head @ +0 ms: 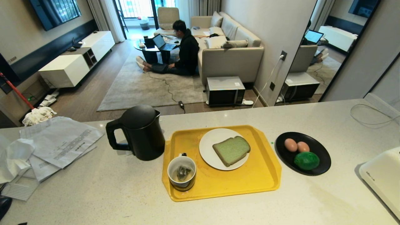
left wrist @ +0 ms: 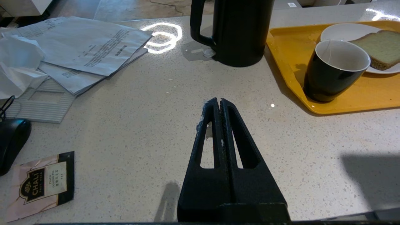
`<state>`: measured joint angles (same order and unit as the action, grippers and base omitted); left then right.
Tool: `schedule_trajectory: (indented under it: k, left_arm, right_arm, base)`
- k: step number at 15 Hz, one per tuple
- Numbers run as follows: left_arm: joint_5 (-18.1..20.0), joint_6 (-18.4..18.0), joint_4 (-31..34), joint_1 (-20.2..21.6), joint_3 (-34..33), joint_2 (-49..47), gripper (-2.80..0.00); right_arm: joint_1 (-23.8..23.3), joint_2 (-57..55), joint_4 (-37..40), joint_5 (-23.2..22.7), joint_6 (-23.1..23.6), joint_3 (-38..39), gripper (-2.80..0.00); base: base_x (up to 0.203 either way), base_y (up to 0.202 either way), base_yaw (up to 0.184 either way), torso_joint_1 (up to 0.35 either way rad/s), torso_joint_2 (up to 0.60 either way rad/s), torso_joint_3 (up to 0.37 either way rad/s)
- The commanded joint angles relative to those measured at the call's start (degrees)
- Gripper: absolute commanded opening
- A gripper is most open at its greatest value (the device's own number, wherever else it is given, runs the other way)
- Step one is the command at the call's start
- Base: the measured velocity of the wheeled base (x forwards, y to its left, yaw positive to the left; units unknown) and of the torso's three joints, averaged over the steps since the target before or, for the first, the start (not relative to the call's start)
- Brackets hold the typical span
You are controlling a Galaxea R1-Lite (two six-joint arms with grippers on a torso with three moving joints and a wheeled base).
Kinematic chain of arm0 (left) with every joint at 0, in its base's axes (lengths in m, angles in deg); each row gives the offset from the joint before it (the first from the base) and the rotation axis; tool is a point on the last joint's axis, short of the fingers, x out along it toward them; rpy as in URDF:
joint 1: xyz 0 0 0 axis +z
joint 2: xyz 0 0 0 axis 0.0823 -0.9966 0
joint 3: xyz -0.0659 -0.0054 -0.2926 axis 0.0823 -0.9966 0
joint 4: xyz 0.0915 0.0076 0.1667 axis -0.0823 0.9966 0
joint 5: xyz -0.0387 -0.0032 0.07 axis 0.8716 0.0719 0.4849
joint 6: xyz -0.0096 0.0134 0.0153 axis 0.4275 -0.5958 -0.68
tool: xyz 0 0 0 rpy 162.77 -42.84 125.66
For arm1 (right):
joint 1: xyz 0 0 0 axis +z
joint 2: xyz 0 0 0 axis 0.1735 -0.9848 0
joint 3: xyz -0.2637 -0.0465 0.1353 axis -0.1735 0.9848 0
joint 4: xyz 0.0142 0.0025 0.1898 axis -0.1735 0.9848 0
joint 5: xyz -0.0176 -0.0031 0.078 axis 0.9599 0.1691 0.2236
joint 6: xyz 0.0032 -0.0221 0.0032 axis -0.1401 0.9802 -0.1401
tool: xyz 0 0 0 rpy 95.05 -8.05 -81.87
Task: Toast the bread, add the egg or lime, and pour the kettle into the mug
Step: Pick up the egg
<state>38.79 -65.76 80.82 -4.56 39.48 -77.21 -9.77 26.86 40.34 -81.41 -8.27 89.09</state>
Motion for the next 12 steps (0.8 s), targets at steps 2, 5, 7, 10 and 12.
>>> schedule_trajectory:
  k: [2, 5, 7, 10, 12]
  left_arm:
    - [0.0, 0.0, 0.0, 0.0, 0.0, 0.0, -2.80]
    - [0.0, 0.0, 0.0, 0.0, 0.0, 0.0, -2.80]
    - [0.0, 0.0, 0.0, 0.0, 0.0, 0.0, -2.80]
    - [0.0, 0.0, 0.0, 0.0, 0.0, 0.0, -2.80]
    - [0.0, 0.0, 0.0, 0.0, 0.0, 0.0, -2.80]
  right_arm:
    - [0.0, 0.0, 0.0, 0.0, 0.0, 0.1, -2.80]
    - [0.0, 0.0, 0.0, 0.0, 0.0, 0.1, -2.80]
    - [0.0, 0.0, 0.0, 0.0, 0.0, 0.1, -2.80]
    - [0.0, 0.0, 0.0, 0.0, 0.0, 0.1, -2.80]
    - [0.0, 0.0, 0.0, 0.0, 0.0, 0.1, -2.80]
  base:
    - [0.000, 0.000, 0.000, 0.098, -0.16, -0.083]
    - [0.000, 0.000, 0.000, 0.081, -0.16, -0.079]
    - [0.000, 0.000, 0.000, 0.078, -0.15, -0.075]
    - [0.000, 0.000, 0.000, 0.078, -0.14, -0.065]
    - [0.000, 0.000, 0.000, 0.068, -0.13, -0.066]
